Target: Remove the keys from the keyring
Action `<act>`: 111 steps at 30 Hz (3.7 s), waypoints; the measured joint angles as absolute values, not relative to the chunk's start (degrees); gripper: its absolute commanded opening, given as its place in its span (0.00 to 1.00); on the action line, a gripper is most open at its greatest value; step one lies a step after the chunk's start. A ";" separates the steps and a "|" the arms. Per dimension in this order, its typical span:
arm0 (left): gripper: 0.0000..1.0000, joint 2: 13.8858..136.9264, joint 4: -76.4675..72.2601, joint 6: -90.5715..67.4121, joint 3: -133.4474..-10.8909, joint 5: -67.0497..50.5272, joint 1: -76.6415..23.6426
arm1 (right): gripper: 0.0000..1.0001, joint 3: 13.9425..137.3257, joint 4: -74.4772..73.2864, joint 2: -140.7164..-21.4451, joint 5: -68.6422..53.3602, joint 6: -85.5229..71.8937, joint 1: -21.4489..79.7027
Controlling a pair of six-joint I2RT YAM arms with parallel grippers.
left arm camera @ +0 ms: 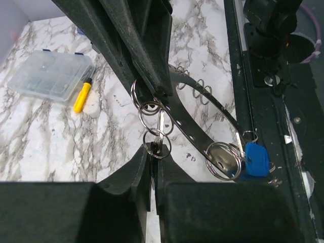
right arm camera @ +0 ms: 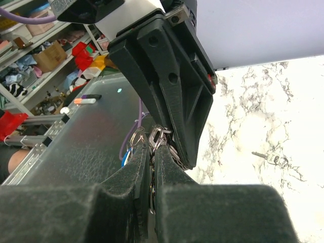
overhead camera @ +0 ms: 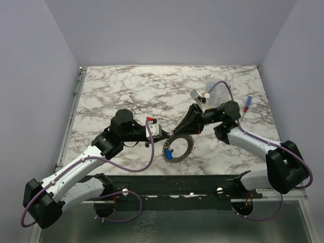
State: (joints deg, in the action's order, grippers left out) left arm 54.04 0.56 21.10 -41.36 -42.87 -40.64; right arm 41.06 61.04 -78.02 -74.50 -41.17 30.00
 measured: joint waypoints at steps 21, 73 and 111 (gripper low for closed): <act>0.00 53.98 26.35 39.70 -56.03 -29.65 -41.41 | 0.05 43.03 48.36 -78.11 -73.65 -22.83 30.50; 0.00 63.83 36.16 38.59 -66.02 -16.19 -46.00 | 0.54 60.60 -9.10 -76.25 -60.25 3.09 32.03; 0.00 64.07 36.21 32.25 -66.92 -18.50 -39.88 | 0.01 61.06 -6.79 -76.18 -57.91 12.86 33.17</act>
